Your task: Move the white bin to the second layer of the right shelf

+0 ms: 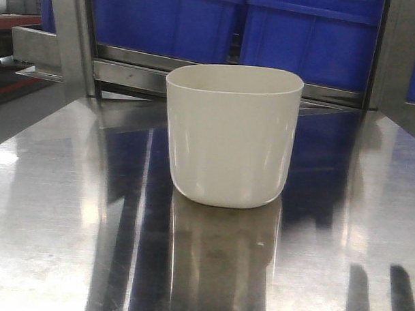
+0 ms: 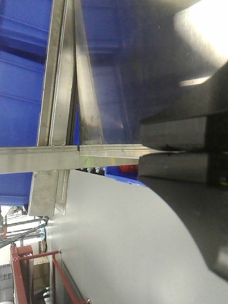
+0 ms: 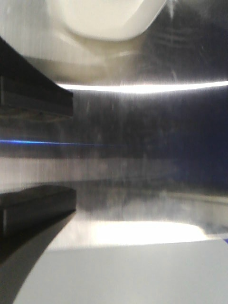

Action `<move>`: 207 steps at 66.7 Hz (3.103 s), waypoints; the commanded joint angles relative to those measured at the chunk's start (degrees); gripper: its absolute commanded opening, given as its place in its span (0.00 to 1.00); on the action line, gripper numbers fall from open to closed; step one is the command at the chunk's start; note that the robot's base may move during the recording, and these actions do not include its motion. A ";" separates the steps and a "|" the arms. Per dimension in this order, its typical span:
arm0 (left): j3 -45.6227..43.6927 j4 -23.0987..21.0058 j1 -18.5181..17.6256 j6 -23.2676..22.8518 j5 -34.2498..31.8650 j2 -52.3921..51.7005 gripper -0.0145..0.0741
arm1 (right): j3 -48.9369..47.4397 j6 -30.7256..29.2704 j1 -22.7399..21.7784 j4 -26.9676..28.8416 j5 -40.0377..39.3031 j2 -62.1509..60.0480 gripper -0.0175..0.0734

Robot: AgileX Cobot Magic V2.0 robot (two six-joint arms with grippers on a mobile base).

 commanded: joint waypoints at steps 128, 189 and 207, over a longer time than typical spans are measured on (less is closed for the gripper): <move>2.11 0.00 -0.04 -0.17 -4.98 -0.87 0.26 | -13.29 -15.62 0.35 4.55 -1.59 9.35 0.30; 2.11 0.00 -0.04 -0.17 -4.98 -0.87 0.26 | 23.70 -37.93 -23.44 20.44 -19.30 -30.60 0.30; 2.11 0.00 -0.04 -0.17 -4.98 -0.87 0.26 | 28.80 -37.93 -23.44 19.80 -20.09 -41.01 0.30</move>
